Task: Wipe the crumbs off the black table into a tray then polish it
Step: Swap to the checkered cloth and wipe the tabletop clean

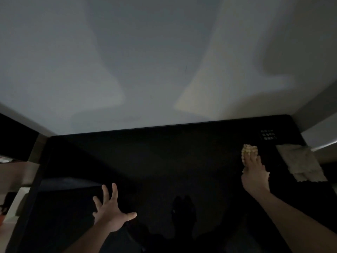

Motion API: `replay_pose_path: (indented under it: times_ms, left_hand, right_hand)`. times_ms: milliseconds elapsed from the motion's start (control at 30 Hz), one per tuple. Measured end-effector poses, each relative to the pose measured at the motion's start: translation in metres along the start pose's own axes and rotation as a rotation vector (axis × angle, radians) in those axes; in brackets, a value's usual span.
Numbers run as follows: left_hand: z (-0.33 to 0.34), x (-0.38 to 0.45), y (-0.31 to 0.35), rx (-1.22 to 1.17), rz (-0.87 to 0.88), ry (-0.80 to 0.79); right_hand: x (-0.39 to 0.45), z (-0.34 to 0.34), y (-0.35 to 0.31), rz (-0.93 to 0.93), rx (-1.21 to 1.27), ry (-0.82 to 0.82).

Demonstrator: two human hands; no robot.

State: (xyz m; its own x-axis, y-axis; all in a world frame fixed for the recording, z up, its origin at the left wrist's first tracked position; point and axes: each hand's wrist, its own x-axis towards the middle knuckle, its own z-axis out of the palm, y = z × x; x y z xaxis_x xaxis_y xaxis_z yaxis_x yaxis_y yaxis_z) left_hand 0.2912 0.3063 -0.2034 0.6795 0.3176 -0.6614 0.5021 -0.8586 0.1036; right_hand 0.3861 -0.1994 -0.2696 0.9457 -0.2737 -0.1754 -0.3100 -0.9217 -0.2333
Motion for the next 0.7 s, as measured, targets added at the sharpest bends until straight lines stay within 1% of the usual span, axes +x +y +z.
replay_pose_path:
  times_ms: [67, 167, 333, 433, 500, 533, 567, 600, 633, 700]
  left_hand:
    - [0.001, 0.001, -0.001, 0.004, 0.001, 0.0]
    - [0.001, 0.002, 0.0, 0.01, -0.006, 0.003]
    - [-0.002, -0.002, 0.003, 0.023, -0.008, 0.001]
    - [-0.006, -0.004, 0.004, 0.026, -0.007, -0.008]
    - [-0.007, -0.006, 0.003, 0.018, -0.005, -0.013]
    - [-0.007, -0.006, 0.003, 0.01, -0.004, -0.01]
    - [-0.006, -0.006, 0.002, 0.006, -0.002, -0.009]
    - [-0.007, -0.006, 0.002, 0.008, -0.001, -0.011]
    - [-0.007, -0.006, 0.002, 0.012, -0.004, -0.015]
    - [-0.007, -0.006, 0.002, 0.018, -0.012, -0.027]
  right_hand:
    - [-0.03, 0.008, -0.03, 0.014, -0.035, 0.003]
    - [-0.08, 0.027, -0.086, -0.141, 0.026, -0.039]
    - [-0.189, 0.063, -0.161, -0.55, 0.138, -0.268]
    - [-0.245, 0.075, -0.175, -0.756, 0.149, -0.401]
    - [-0.269, 0.082, -0.173, -0.843, 0.107, -0.535]
    - [-0.274, 0.081, -0.169, -0.879, 0.056, -0.571]
    - [-0.278, 0.082, -0.164, -0.908, 0.047, -0.535]
    - [-0.278, 0.079, -0.162, -0.914, 0.074, -0.52]
    - [-0.275, 0.07, -0.161, -0.907, 0.146, -0.539]
    - [-0.264, 0.049, -0.156, -0.774, 0.3, -0.442]
